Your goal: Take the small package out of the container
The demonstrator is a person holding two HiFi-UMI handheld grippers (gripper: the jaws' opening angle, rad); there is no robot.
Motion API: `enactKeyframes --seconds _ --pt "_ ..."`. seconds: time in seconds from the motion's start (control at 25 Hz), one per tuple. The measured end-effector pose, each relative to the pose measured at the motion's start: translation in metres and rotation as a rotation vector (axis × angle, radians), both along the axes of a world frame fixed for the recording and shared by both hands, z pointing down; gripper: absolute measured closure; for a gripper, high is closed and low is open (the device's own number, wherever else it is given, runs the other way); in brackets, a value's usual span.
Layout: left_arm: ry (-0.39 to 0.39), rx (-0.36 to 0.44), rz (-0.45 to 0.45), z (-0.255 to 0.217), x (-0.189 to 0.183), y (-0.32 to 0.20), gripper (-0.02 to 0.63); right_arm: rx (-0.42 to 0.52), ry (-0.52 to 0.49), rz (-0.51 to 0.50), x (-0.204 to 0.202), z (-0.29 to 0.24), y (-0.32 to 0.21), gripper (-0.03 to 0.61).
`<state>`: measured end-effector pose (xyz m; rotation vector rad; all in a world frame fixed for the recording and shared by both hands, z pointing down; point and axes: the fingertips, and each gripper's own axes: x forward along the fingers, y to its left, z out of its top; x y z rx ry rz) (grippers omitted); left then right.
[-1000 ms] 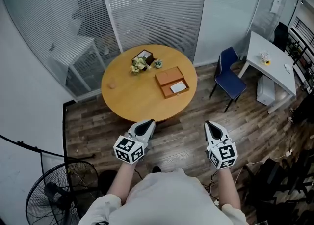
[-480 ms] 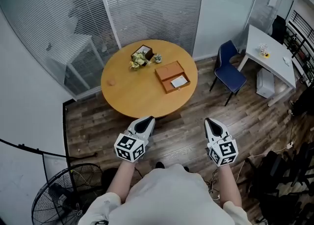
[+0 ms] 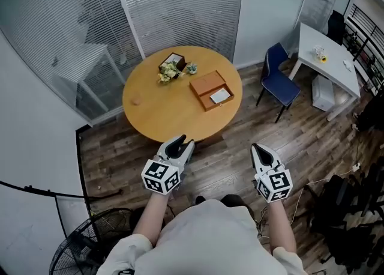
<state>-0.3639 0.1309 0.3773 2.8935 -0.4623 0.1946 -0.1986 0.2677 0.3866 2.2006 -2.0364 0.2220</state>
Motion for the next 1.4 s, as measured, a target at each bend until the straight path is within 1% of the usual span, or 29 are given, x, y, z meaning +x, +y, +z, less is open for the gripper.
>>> enactKeyframes --seconds 0.24,0.4,0.56,0.68,0.8,1.04,1.28,1.4 --pt "0.005 -0.045 -0.028 0.012 0.003 -0.015 0.463 -0.016 -0.009 0.006 0.005 0.008 -0.004 0.575" --pt "-0.001 -0.063 -0.040 0.023 0.015 -0.024 0.456 -0.023 -0.016 0.003 0.023 0.016 -0.016 0.575" --pt "-0.013 -0.078 -0.061 0.032 0.034 -0.040 0.456 -0.036 -0.024 -0.021 0.048 0.022 -0.038 0.575" --pt "-0.018 -0.088 -0.069 0.036 0.055 -0.054 0.456 -0.044 -0.013 -0.047 0.074 0.023 -0.056 0.575" --pt "-0.008 -0.099 -0.075 0.037 0.082 -0.066 0.456 -0.050 -0.016 -0.062 0.105 0.025 -0.074 0.575" --pt "-0.020 -0.089 -0.099 0.036 0.141 -0.092 0.456 -0.051 -0.038 -0.083 0.168 0.031 -0.107 0.575" --pt "-0.002 -0.103 -0.155 0.038 0.186 -0.108 0.456 -0.060 -0.070 -0.120 0.218 0.042 -0.135 0.575" --pt "-0.009 -0.108 -0.180 0.042 0.206 -0.109 0.456 -0.060 -0.080 -0.145 0.239 0.047 -0.142 0.575"
